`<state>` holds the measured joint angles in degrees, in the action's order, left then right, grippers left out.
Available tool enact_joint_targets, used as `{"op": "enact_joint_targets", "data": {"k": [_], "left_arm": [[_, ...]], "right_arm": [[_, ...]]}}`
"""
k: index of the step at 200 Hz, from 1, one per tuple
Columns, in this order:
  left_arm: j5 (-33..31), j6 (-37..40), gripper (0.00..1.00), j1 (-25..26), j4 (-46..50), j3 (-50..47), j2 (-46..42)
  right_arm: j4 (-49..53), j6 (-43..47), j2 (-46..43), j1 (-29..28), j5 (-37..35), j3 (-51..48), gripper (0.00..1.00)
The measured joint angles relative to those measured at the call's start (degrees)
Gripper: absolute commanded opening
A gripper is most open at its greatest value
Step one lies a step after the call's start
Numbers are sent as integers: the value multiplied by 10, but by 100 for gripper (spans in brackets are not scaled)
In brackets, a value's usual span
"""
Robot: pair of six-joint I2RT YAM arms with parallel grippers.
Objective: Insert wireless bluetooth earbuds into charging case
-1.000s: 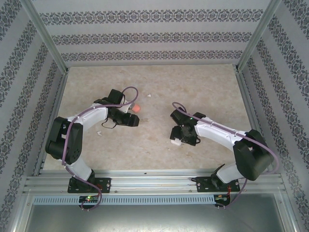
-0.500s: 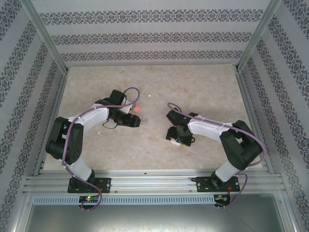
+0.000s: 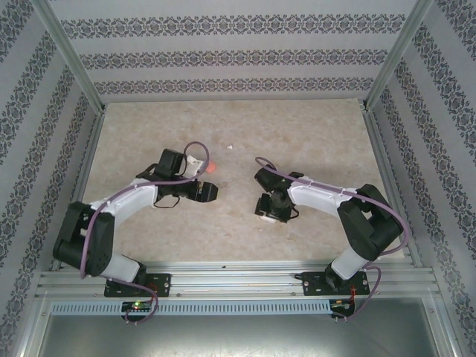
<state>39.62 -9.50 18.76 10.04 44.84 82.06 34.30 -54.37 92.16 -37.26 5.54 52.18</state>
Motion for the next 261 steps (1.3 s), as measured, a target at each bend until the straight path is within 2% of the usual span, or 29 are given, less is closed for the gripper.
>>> {"op": "enact_joint_targets", "data": {"k": [37,73,99,131,167,207,261], "left_arm": [[30,-62,70,17,-169,-90,-58],[6,-104,69,91,-328,-154,-94],[-32,-119,64,142,-437,-187,-102],[-76,-145,51,176,-579,-199,-66],[-128,-177,49,209,-732,-199,23],[-164,-202,47,225,-828,-199,96],[-181,-217,45,225,-866,-188,116]], "right_arm": [[-14,-16,-63,0,19,26,46],[-22,-39,-116,0,27,72,45],[-31,-56,-132,0,33,91,45],[-41,-76,-135,0,45,95,45],[-50,-99,-139,0,56,95,46],[-59,-110,-152,0,60,95,46],[-68,-118,-157,0,62,91,46]]}}
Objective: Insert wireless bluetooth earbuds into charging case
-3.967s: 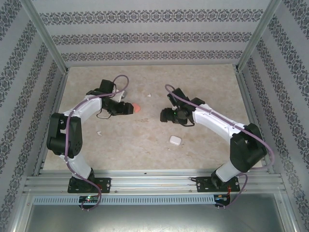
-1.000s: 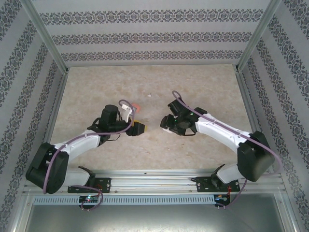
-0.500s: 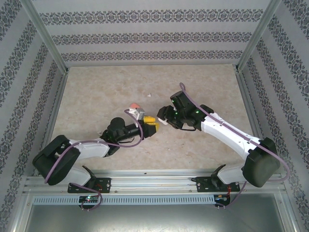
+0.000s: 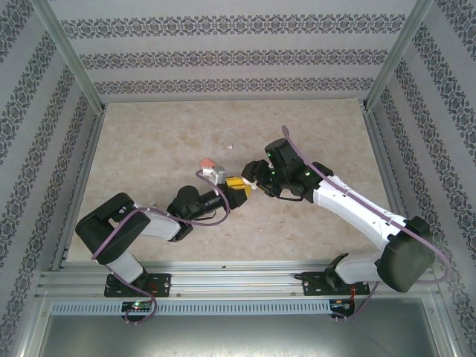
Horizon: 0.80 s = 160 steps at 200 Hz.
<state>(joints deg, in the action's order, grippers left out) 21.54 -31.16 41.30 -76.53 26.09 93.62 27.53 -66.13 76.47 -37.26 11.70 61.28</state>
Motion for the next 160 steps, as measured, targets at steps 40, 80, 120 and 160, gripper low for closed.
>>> {"op": "enact_joint_targets", "data": {"k": [40,80,120,160], "left_arm": [[-2,-18,38,0,-10,30,32],[-2,-38,28,0,-16,39,42],[-4,-52,23,0,-19,43,42],[-2,-54,21,3,-22,46,42]], "right_arm": [[-6,-2,-3,0,2,-8,46],[-9,-2,-7,0,-3,-8,47],[-26,-1,-16,0,-9,-18,52],[-47,1,-36,0,-14,-38,62]]}}
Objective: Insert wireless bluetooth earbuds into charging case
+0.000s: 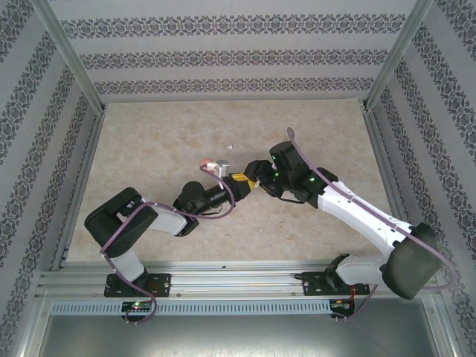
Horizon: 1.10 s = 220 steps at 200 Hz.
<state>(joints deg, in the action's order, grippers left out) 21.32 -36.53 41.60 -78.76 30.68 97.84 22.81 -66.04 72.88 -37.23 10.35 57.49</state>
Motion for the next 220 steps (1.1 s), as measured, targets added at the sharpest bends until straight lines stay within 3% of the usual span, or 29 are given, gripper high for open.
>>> {"op": "enact_joint_targets", "data": {"k": [35,107,148,197,220], "left_arm": [[1,-2,21,0,-6,3,-1],[-3,-32,20,-20,39,3,-64],[35,-58,20,-56,129,35,-143],[83,-113,20,-73,216,103,-181],[86,-135,20,-80,232,115,-190]], "right_arm": [[0,7,-15,0,0,0,70],[-14,44,-123,24,-7,-17,73],[-119,48,-166,58,17,-89,68],[-261,43,-134,83,109,-108,63],[-304,41,-122,85,132,-105,55]]}}
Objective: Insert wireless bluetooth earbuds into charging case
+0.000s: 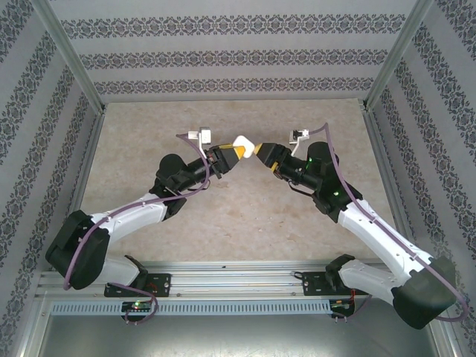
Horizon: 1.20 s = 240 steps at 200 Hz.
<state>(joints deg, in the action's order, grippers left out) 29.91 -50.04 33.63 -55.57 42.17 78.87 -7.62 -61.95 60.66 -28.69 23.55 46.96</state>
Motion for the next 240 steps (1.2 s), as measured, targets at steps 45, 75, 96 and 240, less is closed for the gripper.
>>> {"op": "enact_joint_targets", "data": {"k": [45,75,96,240], "left_arm": [[16,-26,20,4,22,6,-6],[27,-34,20,5,42,6,-6],[29,-42,20,5,43,6,-7],[41,-88,32,-4,22,14,-31]], "right_arm": [[-52,-9,8,-5,39,2,53],[-61,-6,7,-8,50,2,59],[-59,0,1,-9,50,2,56],[-149,-19,24,-10,88,-1,11]]}}
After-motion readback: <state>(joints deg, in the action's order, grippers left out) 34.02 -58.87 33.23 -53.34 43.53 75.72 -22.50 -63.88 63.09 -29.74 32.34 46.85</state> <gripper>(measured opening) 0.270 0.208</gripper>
